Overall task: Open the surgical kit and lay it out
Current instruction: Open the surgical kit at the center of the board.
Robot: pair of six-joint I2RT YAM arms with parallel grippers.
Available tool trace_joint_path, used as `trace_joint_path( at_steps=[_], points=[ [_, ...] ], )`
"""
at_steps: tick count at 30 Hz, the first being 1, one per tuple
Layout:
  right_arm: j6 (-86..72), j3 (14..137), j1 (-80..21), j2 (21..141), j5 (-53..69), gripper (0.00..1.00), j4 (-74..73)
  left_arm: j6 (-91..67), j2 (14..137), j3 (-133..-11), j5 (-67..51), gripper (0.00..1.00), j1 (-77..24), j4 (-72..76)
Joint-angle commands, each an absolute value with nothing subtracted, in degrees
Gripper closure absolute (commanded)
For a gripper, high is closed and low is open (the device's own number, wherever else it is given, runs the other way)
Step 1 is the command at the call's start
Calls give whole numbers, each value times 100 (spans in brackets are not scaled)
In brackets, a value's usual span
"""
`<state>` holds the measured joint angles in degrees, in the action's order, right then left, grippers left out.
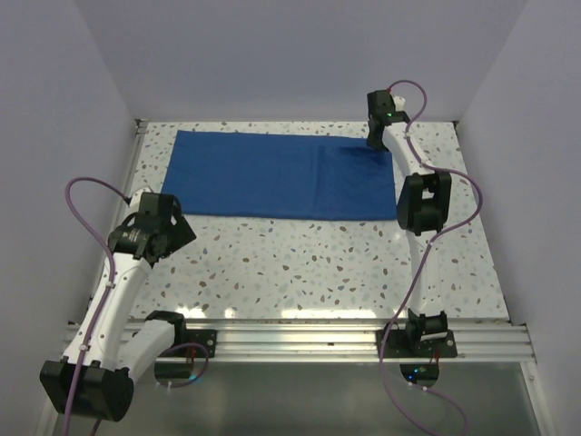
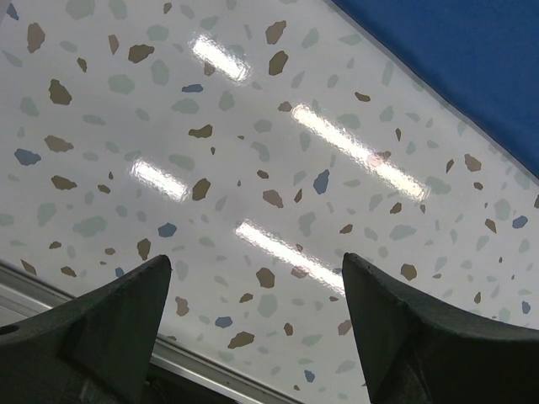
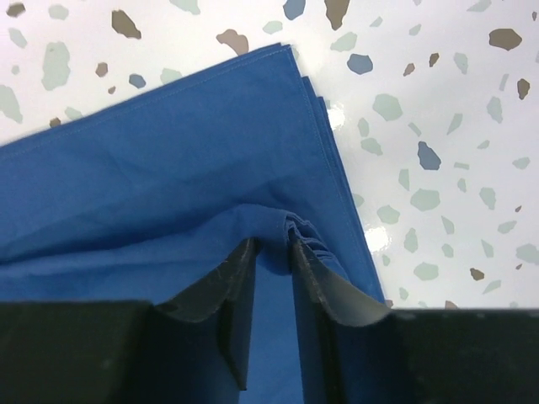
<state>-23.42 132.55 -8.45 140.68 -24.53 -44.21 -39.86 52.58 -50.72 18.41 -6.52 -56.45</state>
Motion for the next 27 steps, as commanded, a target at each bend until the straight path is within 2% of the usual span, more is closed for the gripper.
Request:
trace_joint_path(
  at_steps=[1,2,3,4,11,14,16,22,23,25,26,27],
  points=[
    [-2329,13596,-739,14176,-2549,74,-4491,-3999,5185,-5036,1898,13,-642,-5616],
    [-2338,13623,-747,14212,-2514,81,-4491,-4034,5186,-5045,1907,13,-650,-5634],
    [-2347,13649,-730,14290,-2479,94,-4491,-4034,5186,-5054,1916,13,-642,-5642],
    [-2355,13676,-721,14317,-2435,100,-4491,-4043,5194,-5054,1933,13,-650,-5651],
    [-2399,13483,-721,14081,-2102,100,-4482,-4043,5203,-5360,1925,13,-650,-5739],
    [-2583,13053,-747,13458,-1716,100,-4421,-3973,5229,-6010,1925,13,-642,-5862],
    [-2698,12308,-869,13001,-1066,100,-4272,-3911,5264,-6527,1951,13,-642,-5854],
    [-3014,9584,-1914,10006,-598,100,-4728,-3683,5397,-7303,2039,13,-642,-5749],
    [-3223,9189,-2081,9054,-606,100,-4850,-3613,5379,-7321,2039,13,-642,-5705],
    [-3540,8090,-2520,8134,-615,100,-5456,-3560,5327,-7330,2048,12,-642,-5582],
    [-3968,7773,-2627,7121,-667,100,-5754,-3533,5317,-7330,2048,12,-642,-5546],
    [-4190,7152,-2776,6641,-642,100,-6305,-3516,5265,-7330,2039,12,-642,-5511]
  ],
)
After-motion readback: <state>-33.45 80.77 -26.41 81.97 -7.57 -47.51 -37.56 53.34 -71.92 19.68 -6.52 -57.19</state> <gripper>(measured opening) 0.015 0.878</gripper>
